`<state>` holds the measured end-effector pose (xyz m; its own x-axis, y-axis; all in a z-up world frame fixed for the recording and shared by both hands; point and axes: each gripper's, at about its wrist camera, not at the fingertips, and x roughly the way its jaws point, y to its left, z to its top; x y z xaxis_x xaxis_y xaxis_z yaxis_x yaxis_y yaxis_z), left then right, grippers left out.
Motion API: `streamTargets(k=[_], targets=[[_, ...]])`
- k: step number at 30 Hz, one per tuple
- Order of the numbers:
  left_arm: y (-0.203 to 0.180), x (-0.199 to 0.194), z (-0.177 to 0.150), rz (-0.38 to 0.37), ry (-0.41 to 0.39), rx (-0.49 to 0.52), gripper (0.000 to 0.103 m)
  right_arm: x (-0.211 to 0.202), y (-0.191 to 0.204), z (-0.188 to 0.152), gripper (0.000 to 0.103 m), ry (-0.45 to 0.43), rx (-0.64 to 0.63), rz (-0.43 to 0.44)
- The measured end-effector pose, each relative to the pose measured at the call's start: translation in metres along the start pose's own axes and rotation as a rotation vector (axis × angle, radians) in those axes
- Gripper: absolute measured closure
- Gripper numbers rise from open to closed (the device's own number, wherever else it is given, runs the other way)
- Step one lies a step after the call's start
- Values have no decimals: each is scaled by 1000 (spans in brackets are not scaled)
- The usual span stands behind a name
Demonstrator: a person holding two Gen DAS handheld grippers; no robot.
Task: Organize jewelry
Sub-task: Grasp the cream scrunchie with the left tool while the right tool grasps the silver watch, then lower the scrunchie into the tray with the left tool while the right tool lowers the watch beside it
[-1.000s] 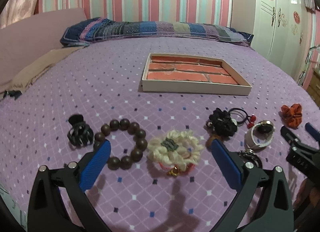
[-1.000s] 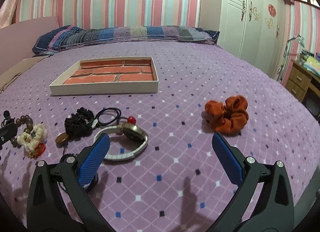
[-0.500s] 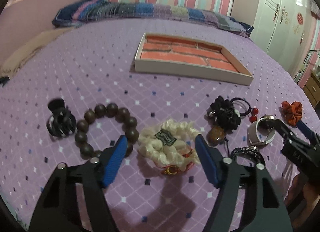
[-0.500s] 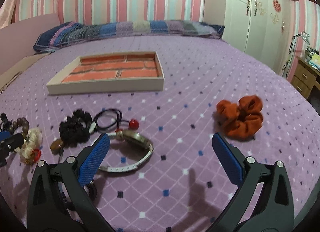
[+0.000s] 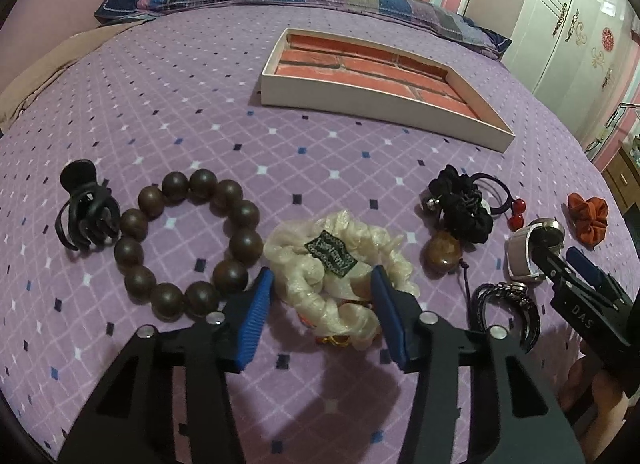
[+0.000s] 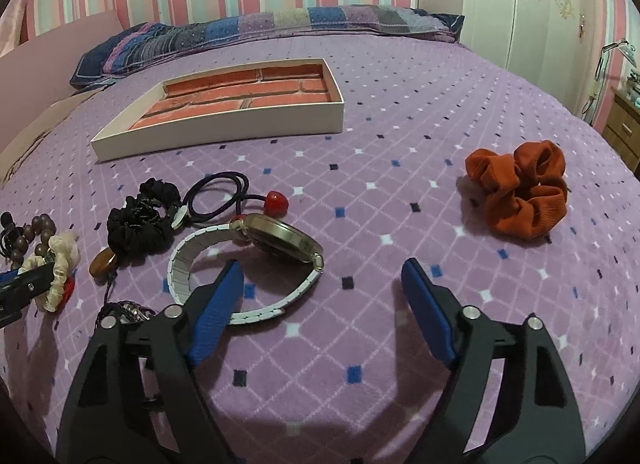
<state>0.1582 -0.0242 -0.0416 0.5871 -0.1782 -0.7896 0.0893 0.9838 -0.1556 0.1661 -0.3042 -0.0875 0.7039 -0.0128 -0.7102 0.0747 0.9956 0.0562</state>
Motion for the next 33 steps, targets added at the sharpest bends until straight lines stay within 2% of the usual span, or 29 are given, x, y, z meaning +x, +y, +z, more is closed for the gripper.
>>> streamTargets(k=[2, 7, 20, 24, 26, 33], targets=[[0, 0, 0, -7, -2, -2, 62, 2, 0, 0, 37, 6, 1, 13], [1, 1, 1, -12, -6, -8, 67, 5, 3, 1, 46, 18, -1, 31], [-3, 2, 0, 18, -49, 11, 75, 8, 7, 2, 71, -9, -7, 40], [-5, -2, -1, 22, -73, 26, 77, 7, 5, 1, 71, -13, 0, 47], [-4, -3, 0, 7, -80, 22, 77, 7, 5, 1, 77, -17, 2, 47], [-3, -12, 2, -26, -144, 22, 77, 8, 3, 2, 82, -22, 17, 55]])
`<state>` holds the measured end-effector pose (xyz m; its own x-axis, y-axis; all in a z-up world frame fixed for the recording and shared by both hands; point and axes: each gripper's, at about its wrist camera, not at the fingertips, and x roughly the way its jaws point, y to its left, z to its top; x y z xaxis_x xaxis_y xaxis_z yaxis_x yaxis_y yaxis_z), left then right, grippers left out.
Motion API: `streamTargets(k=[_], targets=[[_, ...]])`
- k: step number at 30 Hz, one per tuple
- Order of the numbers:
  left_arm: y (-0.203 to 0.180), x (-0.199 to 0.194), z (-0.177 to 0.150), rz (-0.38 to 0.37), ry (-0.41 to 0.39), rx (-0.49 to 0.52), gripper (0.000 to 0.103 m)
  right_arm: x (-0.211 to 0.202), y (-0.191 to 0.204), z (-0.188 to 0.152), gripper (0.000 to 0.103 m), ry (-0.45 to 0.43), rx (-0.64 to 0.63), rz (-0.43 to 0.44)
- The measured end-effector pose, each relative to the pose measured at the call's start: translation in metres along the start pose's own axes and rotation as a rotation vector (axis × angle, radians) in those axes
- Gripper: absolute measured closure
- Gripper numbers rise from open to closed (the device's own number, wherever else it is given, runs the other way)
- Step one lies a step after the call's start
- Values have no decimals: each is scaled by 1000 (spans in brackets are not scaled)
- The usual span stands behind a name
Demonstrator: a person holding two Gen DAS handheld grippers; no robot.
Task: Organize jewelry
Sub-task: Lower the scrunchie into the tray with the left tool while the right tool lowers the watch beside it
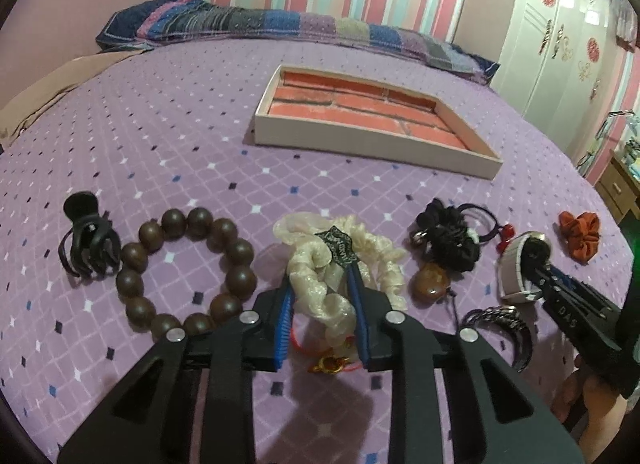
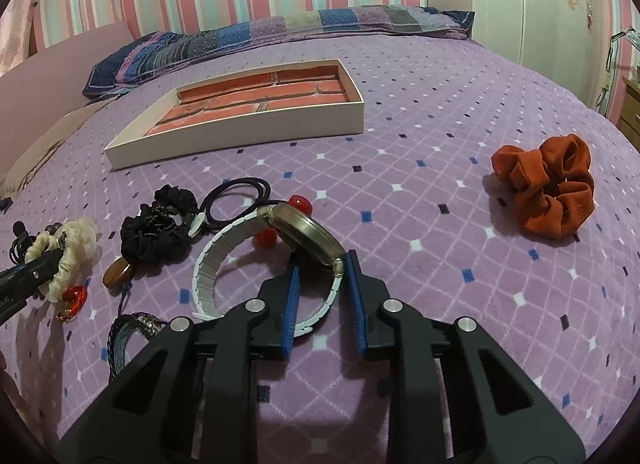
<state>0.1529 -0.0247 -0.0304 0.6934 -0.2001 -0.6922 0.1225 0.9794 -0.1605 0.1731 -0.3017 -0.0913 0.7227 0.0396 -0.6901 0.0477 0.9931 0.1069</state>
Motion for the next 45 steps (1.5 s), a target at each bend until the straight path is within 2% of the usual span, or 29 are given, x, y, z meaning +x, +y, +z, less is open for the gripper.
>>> streamTargets(k=[6, 14, 25, 32, 39, 45], targets=[[-8, -14, 1, -35, -69, 36, 80, -6, -3, 0, 85, -22, 15, 5], [-11, -22, 13, -36, -96, 21, 82, -20, 0, 8, 87, -94, -23, -3], [-16, -3, 57, -3, -147, 54, 82, -11, -9, 35, 87, -129, -23, -15], [-21, 28, 98, 4, -156, 67, 82, 7, -8, 79, 87, -166, -23, -6], [-24, 69, 160, 2, -143, 73, 82, 41, 0, 153, 87, -205, -38, 4], [-30, 115, 204, 19, -103, 96, 82, 88, 11, 215, 87, -178, -48, 15]])
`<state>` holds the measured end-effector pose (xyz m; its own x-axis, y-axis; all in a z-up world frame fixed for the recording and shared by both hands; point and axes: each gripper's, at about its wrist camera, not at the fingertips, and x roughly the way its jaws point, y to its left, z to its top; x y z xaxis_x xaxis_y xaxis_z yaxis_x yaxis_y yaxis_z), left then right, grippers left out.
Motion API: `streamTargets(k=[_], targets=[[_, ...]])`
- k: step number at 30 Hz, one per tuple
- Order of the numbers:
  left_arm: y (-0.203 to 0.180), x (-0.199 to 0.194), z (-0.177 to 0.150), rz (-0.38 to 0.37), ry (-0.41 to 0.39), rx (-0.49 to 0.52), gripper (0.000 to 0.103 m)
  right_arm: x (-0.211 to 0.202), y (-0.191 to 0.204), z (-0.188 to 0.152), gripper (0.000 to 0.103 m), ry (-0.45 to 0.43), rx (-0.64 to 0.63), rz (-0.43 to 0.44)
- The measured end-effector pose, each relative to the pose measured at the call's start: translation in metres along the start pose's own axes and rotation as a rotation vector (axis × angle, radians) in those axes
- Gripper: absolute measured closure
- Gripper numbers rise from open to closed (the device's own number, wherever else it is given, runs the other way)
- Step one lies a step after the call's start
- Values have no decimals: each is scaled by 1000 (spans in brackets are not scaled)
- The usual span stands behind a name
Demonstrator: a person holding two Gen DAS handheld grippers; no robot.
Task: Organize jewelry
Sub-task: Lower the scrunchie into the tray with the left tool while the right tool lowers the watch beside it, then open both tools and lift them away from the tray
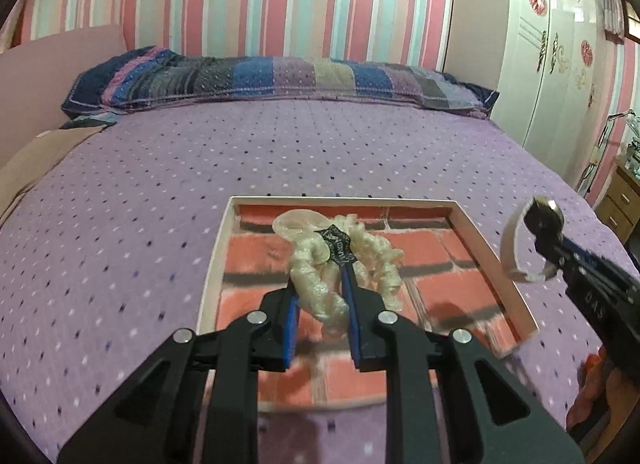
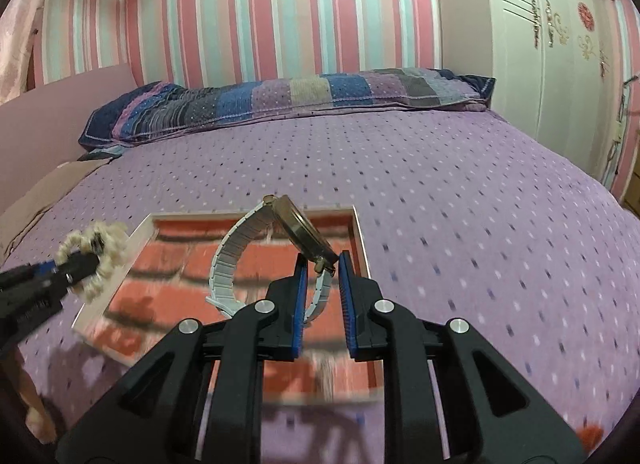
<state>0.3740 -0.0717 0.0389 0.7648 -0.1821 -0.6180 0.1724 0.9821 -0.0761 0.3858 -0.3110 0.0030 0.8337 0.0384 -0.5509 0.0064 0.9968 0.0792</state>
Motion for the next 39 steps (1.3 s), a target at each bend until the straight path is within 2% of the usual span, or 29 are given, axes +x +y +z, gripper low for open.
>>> streamTargets(k=[5, 9, 16, 21, 26, 33, 38, 39], targets=[[2, 49, 23, 20, 64, 7, 82, 53, 8, 24, 87, 79, -15, -8], [13, 89, 37, 14, 124, -29, 82, 90, 15, 28, 87, 136, -36, -41], [24, 138, 41, 23, 230, -43, 82, 137, 16, 25, 87, 269, -64, -71], [24, 165, 40, 54, 308, -19, 82, 162, 11, 21, 87, 348, -59, -87], [21, 177, 36, 54, 348, 3, 82, 170, 10, 22, 87, 373, -53, -89], [14, 181, 35, 77, 367, 37, 78, 179, 3, 21, 87, 420, -8, -77], [12, 180, 36, 124, 357, 52, 44, 175, 2, 21, 81, 413, -17, -60], [12, 177, 36, 138, 344, 57, 43, 174, 3, 21, 79, 412, -25, -60]])
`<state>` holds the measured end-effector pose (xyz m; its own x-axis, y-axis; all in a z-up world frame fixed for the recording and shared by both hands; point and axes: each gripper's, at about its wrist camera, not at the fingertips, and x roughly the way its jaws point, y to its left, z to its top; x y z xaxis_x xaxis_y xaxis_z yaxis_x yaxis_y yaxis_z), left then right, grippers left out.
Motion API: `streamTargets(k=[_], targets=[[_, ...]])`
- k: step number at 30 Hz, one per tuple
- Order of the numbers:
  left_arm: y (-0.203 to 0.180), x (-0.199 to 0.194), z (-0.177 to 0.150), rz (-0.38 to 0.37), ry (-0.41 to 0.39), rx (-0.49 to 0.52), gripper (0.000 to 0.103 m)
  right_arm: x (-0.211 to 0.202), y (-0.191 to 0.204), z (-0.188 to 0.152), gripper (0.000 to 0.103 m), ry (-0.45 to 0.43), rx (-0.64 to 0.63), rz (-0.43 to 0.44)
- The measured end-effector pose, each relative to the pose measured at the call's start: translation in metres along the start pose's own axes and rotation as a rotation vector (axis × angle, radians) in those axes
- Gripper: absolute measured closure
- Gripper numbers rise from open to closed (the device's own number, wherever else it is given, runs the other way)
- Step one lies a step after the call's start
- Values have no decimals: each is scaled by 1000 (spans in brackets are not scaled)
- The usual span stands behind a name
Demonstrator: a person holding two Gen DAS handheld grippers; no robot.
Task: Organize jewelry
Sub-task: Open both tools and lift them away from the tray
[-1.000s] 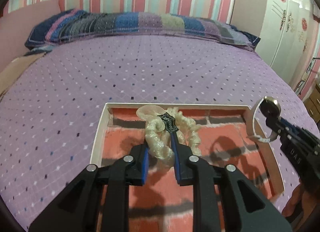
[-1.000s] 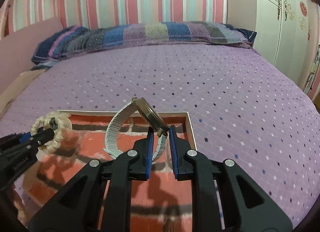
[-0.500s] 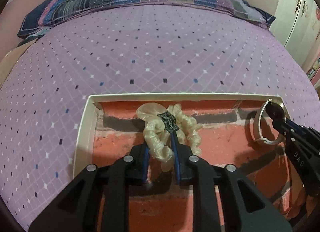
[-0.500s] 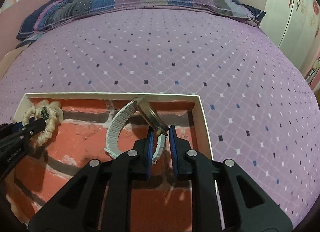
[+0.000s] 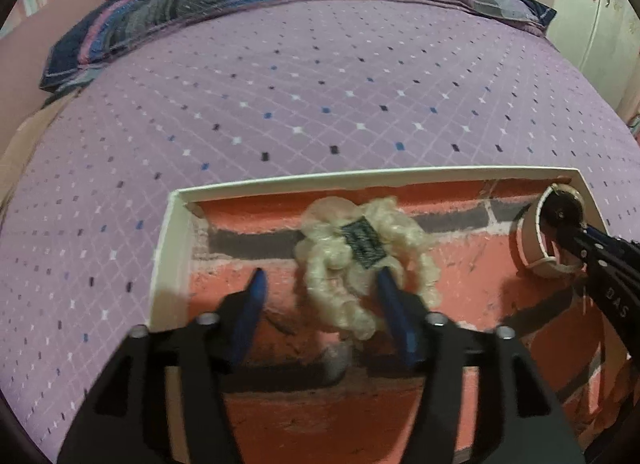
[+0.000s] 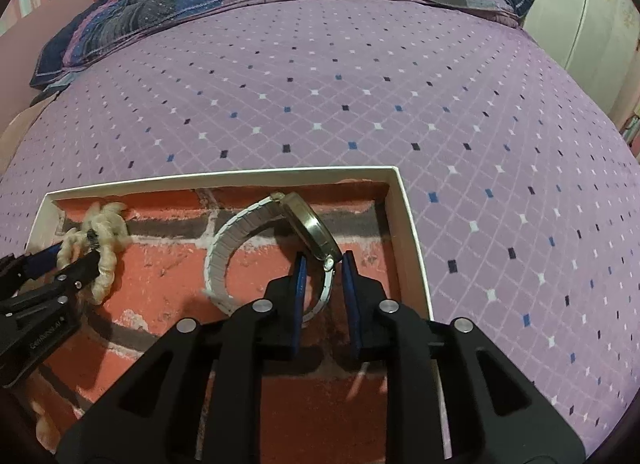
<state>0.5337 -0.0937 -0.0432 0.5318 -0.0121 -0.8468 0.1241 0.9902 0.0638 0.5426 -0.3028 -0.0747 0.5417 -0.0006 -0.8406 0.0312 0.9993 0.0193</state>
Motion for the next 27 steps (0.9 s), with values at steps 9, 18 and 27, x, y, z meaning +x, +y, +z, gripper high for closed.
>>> streamTargets(k=[9, 18, 27], targets=[[2, -44, -11, 1, -62, 22, 36, -63, 2, -7, 35, -133, -34, 49], [29, -147, -62, 3, -255, -6, 21, -144, -33, -60, 9, -277, 27, 52], [74, -238, -143, -5, -373, -88, 10, -218, -43, -154, 4, -415, 32, -40]])
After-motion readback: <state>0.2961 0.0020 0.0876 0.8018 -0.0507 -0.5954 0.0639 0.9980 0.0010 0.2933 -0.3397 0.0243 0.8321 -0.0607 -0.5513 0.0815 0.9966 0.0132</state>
